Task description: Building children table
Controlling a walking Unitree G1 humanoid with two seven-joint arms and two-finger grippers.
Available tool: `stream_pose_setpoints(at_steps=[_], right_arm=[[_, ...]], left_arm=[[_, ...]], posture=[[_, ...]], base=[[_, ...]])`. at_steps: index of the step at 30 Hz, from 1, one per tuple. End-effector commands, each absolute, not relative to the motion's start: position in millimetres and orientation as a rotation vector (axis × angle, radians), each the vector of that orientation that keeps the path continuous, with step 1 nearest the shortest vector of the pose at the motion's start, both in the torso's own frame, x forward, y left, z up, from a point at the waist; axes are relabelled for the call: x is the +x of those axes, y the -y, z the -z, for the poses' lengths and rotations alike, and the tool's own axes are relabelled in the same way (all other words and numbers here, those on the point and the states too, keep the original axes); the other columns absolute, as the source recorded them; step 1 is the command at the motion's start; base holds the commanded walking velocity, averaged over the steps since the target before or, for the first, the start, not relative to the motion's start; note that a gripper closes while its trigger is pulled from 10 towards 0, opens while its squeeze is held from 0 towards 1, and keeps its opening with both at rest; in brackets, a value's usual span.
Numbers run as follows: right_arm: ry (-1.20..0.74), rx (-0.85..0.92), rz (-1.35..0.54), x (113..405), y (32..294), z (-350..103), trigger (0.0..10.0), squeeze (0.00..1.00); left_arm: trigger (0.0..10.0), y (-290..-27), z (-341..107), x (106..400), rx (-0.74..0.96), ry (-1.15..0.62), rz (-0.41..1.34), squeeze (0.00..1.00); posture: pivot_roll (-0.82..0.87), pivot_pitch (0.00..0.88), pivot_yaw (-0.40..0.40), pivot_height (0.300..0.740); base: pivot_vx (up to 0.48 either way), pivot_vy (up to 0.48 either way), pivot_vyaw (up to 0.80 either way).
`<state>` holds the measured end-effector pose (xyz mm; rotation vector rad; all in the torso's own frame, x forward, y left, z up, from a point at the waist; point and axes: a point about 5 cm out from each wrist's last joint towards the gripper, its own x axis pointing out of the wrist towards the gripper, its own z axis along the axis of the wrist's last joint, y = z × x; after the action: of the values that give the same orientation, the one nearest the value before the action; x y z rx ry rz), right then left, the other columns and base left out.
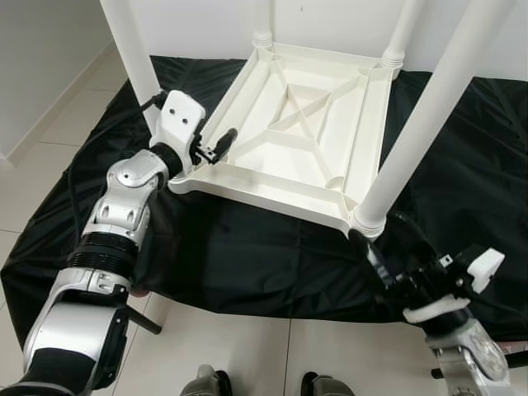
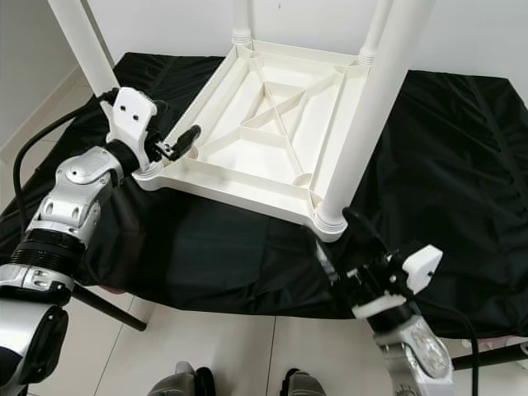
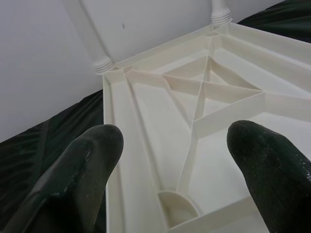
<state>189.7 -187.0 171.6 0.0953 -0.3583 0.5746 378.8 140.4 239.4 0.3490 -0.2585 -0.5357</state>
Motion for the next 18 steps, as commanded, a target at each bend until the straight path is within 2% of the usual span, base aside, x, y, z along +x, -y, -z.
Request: stream_pose_setpoints(at_steps=[1, 9, 18], right_arm=[[0.335, 0.067, -0.612, 192, 184, -169, 10.0, 0.00], [0.346, 0.062, -0.654, 213, 176, -173, 10.0, 0.00], [0.345, 0.040, -0.767, 242, 166, -177, 10.0, 0.00]], left_arm=[[10.0, -136, -240, 380, 0.372, 0.262, 0.556, 0.00], [10.0, -130, -241, 377, 0.371, 0.277, 0.584, 0.00], [10.0, -110, -246, 360, 0.355, 0.335, 0.700, 0.00]], posture=[[-0.17, 0.130, 0.098, 0.740], [-0.14, 0.128, 0.066, 0.740], [-0.07, 0.114, -0.004, 0.740]], base=[[0.000, 0.000, 0.00], [0.000, 0.000, 0.00], [0.000, 0.000, 0.00]])
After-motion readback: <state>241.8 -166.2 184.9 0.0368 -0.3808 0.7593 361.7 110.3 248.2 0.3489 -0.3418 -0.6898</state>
